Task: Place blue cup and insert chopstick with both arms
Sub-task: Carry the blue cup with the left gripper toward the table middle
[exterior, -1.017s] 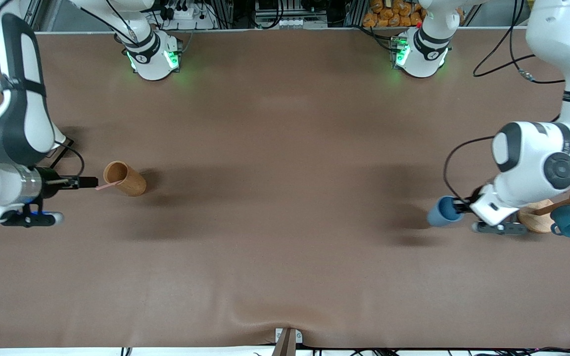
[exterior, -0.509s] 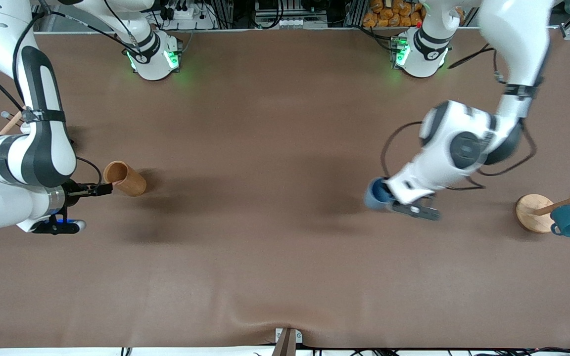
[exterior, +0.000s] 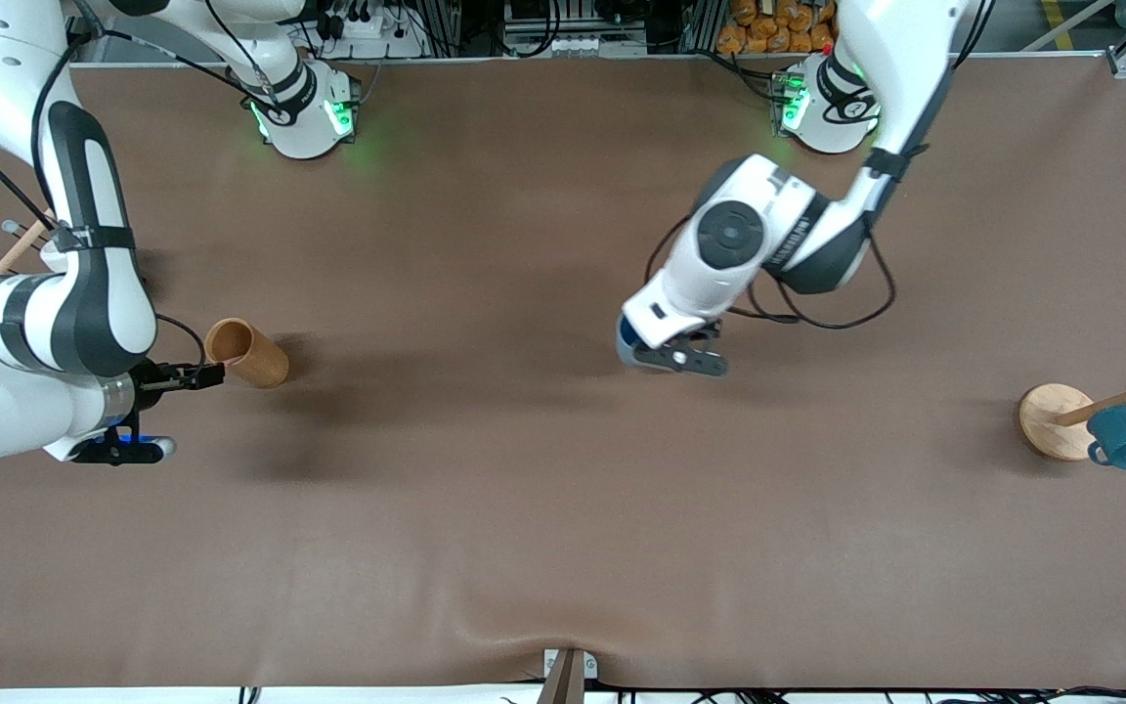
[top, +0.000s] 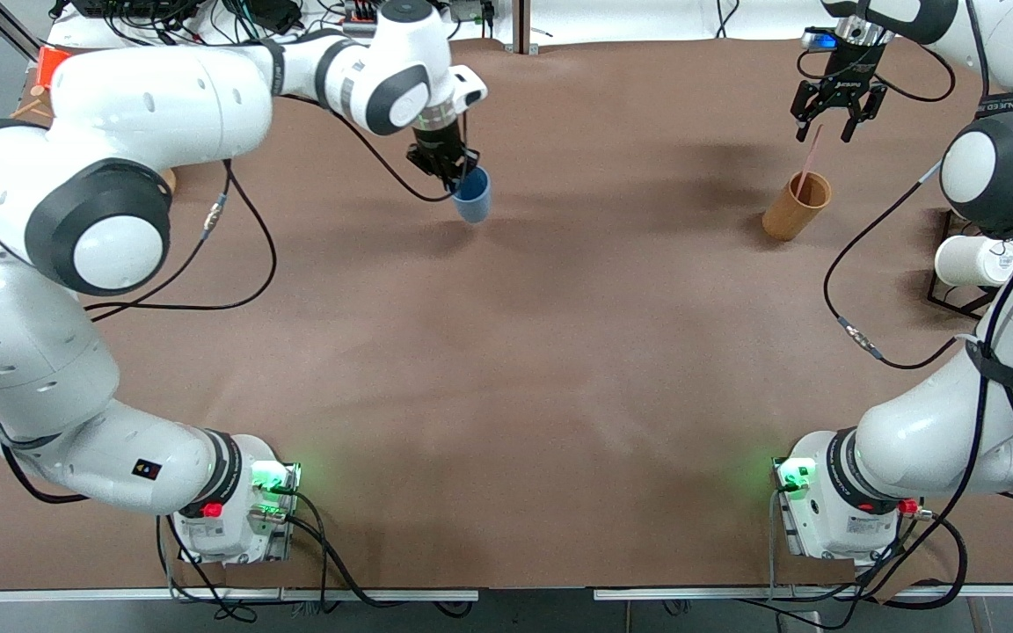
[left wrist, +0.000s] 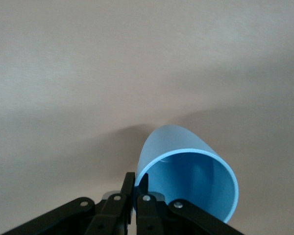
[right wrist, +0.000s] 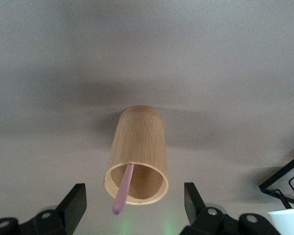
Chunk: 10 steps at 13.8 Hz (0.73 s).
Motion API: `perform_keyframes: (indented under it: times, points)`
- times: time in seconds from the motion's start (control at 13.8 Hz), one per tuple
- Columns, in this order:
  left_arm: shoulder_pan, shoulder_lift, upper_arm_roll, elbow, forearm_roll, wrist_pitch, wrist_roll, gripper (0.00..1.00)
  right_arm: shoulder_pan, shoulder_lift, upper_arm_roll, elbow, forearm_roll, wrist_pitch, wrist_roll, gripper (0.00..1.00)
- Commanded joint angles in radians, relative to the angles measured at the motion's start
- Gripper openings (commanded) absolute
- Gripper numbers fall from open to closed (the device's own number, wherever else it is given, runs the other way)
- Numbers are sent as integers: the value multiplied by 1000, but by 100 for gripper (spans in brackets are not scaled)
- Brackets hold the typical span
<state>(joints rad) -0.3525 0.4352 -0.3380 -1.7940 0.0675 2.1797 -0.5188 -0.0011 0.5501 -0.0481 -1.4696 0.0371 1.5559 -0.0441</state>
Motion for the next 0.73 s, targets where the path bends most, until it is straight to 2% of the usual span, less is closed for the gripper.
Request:
perform_keyframes:
  times: [0.0,0.22,0.36,0.58,0.65]
  points:
    - [-65,66,8,100,32,-18,-93,0,-4,19,4,26,15,-10,7,78]
    - [-124,131,11,131,34,-17,-162,0,-2,24,4,29,14,-10,27,75]
    - [-147,157,13,136,34,-11,-174,0,-2,24,4,29,15,-10,27,70]
    - [-169,175,16,151,34,-9,-237,0,-2,24,4,29,17,-10,27,39]
    - [-169,175,16,153,32,-11,-250,21,-2,24,4,29,17,-10,27,28]
